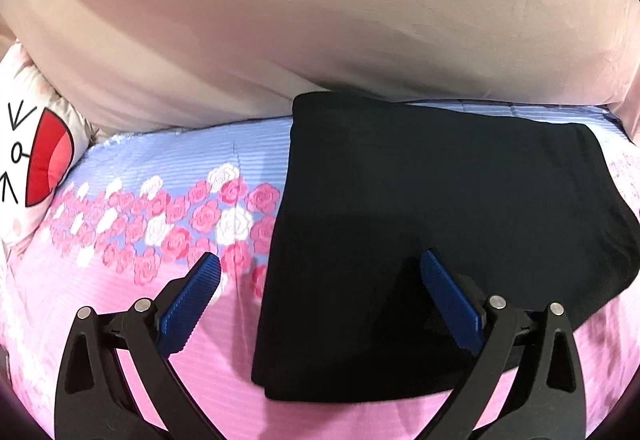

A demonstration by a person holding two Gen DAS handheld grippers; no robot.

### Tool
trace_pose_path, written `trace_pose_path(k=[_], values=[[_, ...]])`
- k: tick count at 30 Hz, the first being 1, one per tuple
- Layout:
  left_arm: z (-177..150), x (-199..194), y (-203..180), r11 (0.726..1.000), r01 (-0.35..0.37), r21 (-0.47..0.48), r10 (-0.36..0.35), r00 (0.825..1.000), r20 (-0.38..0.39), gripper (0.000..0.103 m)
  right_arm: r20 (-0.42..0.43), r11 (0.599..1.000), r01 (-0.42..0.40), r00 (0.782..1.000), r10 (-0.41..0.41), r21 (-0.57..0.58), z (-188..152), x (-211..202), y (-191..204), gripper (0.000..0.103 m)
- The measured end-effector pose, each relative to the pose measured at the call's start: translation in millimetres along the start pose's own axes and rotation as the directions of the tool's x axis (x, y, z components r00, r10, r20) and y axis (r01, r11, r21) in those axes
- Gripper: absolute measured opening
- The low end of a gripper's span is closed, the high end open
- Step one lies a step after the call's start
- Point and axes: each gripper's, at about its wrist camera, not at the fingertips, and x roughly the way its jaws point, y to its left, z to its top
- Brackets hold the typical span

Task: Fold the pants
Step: 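Lower the pants onto the sheet by the pillow with both grippers, release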

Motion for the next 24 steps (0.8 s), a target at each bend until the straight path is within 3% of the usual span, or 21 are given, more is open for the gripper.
trace_pose_path(k=[4,6,17,24], values=[[-6,0,-2,1.000,-0.007,0.011,0.007,1.000,-0.011,0.098,-0.047,0.998,0.056,0.997,-0.054,0.024,-18,-1,-30,0.009],[-8,0,-2,1.000,-0.009,0.009,0.010,1.000,-0.011,0.098,-0.061,0.998,0.052,0.997,-0.050,0.045,-26,10,-37,0.002],[-12,-5,1,1.000,-0.012,-0.022,0.011,1.000,-0.022,0.098,-0.018,0.994,0.052,0.999,-0.051,0.098,-39,10,-44,0.000],[-21,-58,14,0.999,-0.037,-0.005,0.037,0.999,0.037,0.098,0.052,0.990,0.032,0.998,-0.039,0.140,-48,-35,-29,0.016]])
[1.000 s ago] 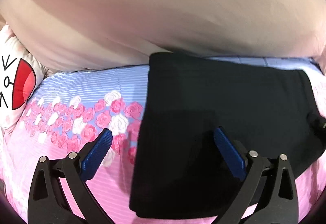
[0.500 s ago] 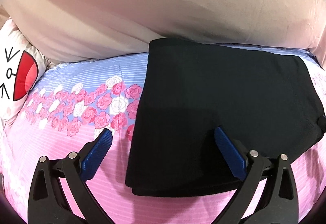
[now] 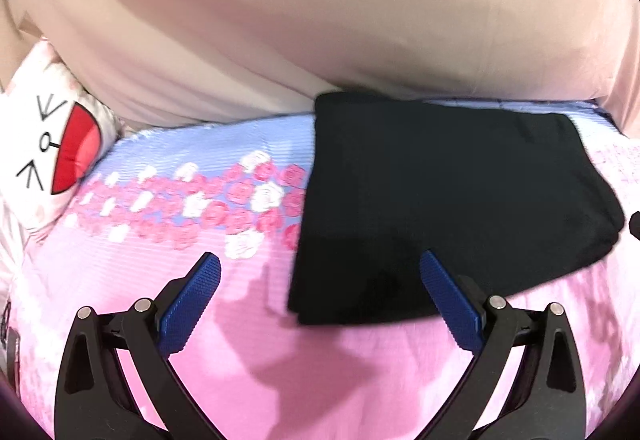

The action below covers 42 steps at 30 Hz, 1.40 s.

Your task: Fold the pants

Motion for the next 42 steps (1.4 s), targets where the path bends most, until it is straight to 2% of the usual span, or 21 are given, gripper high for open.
trace_pose_path(k=[2,5,7,8,9,10,11,13,14,18,23,29,31,32,33,35,38,40,42], values=[[-2,-13,4,1.000,0.014,-0.013,-0.014,1.000,0.018,0.098,0.012,1.000,-0.004,1.000,0.004,-0.008,-3,-8,5,0.020],[-4,-16,2,1.000,0.018,-0.017,-0.018,1.000,0.011,0.098,-0.012,0.999,0.039,0.999,-0.039,-0.031,-6,3,8,0.020],[-7,-12,-1,1.000,0.014,-0.019,-0.014,1.000,-0.006,0.098,-0.054,0.997,0.065,0.996,-0.067,-0.034,-10,19,2,0.020],[-9,-11,-1,1.000,0.011,-0.024,-0.012,1.000,-0.016,0.098,-0.101,0.994,0.106,0.989,-0.109,-0.038,-16,33,-4,0.015],[-12,-11,-1,0.999,0.013,-0.030,-0.013,1.000,-0.022,0.098,-0.130,0.990,0.138,0.981,-0.141,-0.034,-21,41,-10,0.015],[-15,-12,-1,0.999,0.017,-0.034,-0.018,0.999,-0.027,0.098,-0.152,0.988,0.153,0.976,-0.155,-0.023,-25,45,-14,0.015],[-18,-15,0,0.999,0.024,-0.036,-0.025,0.999,-0.027,0.098,-0.153,0.991,0.136,0.979,-0.133,0.006,-28,41,-19,0.015],[-22,-20,2,0.999,0.017,-0.030,-0.018,1.000,-0.022,0.098,-0.122,0.995,0.097,0.988,-0.092,0.034,-28,27,-19,0.016],[-23,-24,3,0.999,0.017,-0.029,-0.018,1.000,-0.022,0.098,-0.077,0.996,0.081,0.994,-0.078,0.038,-26,12,-17,0.016],[-29,-35,11,0.998,0.034,-0.046,-0.034,0.999,-0.016,0.098,0.010,0.998,0.068,0.998,-0.068,0.016,-30,-25,-7,0.017],[-41,-45,15,0.998,0.045,-0.044,-0.046,0.999,-0.022,0.098,0.002,0.997,0.078,0.997,-0.078,0.001,-49,-35,-3,0.018],[-50,-49,23,0.997,0.049,-0.063,-0.051,0.998,-0.037,0.098,-0.018,0.993,0.113,0.993,-0.113,-0.021,-41,-30,3,0.018],[-60,-61,32,0.995,0.073,-0.067,-0.074,0.997,-0.019,0.098,-0.018,0.994,0.105,0.994,-0.106,-0.016,-44,-36,3,0.021],[-66,-69,36,0.995,0.074,-0.067,-0.074,0.997,0.003,0.098,-0.008,0.994,0.106,0.994,-0.106,-0.023,-49,-46,7,0.026],[-72,-77,39,0.995,0.072,-0.066,-0.070,0.997,0.033,0.098,0.006,0.992,0.118,0.993,-0.118,-0.034,-54,-53,11,0.038],[-84,-98,40,0.997,0.055,-0.054,-0.048,0.992,0.119,0.098,0.073,0.982,0.174,0.983,-0.169,-0.071,-68,-73,24,0.049],[-98,-116,33,0.997,0.054,-0.051,-0.040,0.971,0.234,0.098,0.156,0.967,0.229,0.965,-0.210,-0.116,-87,-90,40,0.049],[-104,-116,26,0.996,0.067,-0.051,-0.051,0.962,0.267,0.098,0.210,0.959,0.241,0.956,-0.207,-0.148,-100,-94,52,0.049],[-108,-108,18,0.995,0.082,-0.049,-0.067,0.963,0.260,0.098,0.229,0.952,0.245,0.952,-0.202,-0.181,-109,-92,62,0.049]])
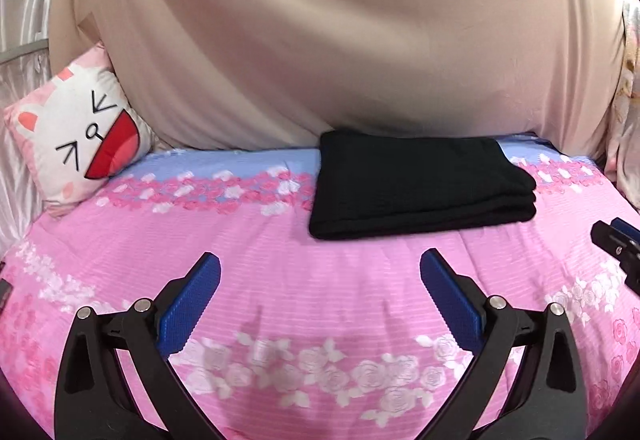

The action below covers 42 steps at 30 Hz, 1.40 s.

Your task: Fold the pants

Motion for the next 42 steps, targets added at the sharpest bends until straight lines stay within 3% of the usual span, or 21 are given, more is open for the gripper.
trace_pose_path(k=[7,9,12,42], values=[[-16,22,-6,1.000,0.011,-0.003,-0.011,0.996,-0.089,0.098,-0.081,1.000,0.002,0.997,-0.004,-0.025,-15,23,11,0.050],[-17,23,-1,1.000,0.006,-0.027,-0.009,0.995,-0.094,0.098,-0.092,1.000,0.006,0.996,-0.008,-0.019,-16,25,10,0.061],[-18,26,3,0.999,-0.007,-0.047,0.002,0.994,-0.109,0.098,-0.083,1.000,0.020,0.996,-0.019,0.008,-17,24,6,0.069],[-17,22,1,0.999,0.003,-0.039,-0.006,0.996,-0.092,0.098,-0.096,0.998,0.068,0.993,-0.067,0.008,-19,27,7,0.073]])
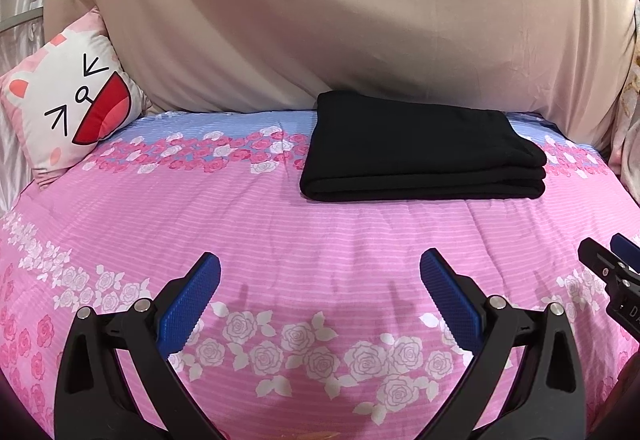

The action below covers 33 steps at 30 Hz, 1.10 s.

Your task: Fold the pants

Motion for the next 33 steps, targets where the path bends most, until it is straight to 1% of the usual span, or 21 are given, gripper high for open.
trace_pose_path(k=[8,26,33], values=[[-0.9,1.7,0.6,1.000,-0.003,-0.007,0.003,1.000,-0.007,0.098,0.000,1.000,0.002,1.000,-0.002,0.001,-0.5,-0.9,0.7,0.073],[-1.5,-0.3,-2.3,1.000,-0.006,0.003,0.006,1.000,0.005,0.098,0.001,1.000,0.002,1.000,-0.002,-0.001,0.0,0.0,0.2,0.073],[-1.3,-1.5,2.0,1.000,0.018,-0.020,-0.018,1.000,0.011,0.098,0.001,1.000,0.005,1.000,-0.005,-0.005,-0.4,-0.6,1.6,0.073]])
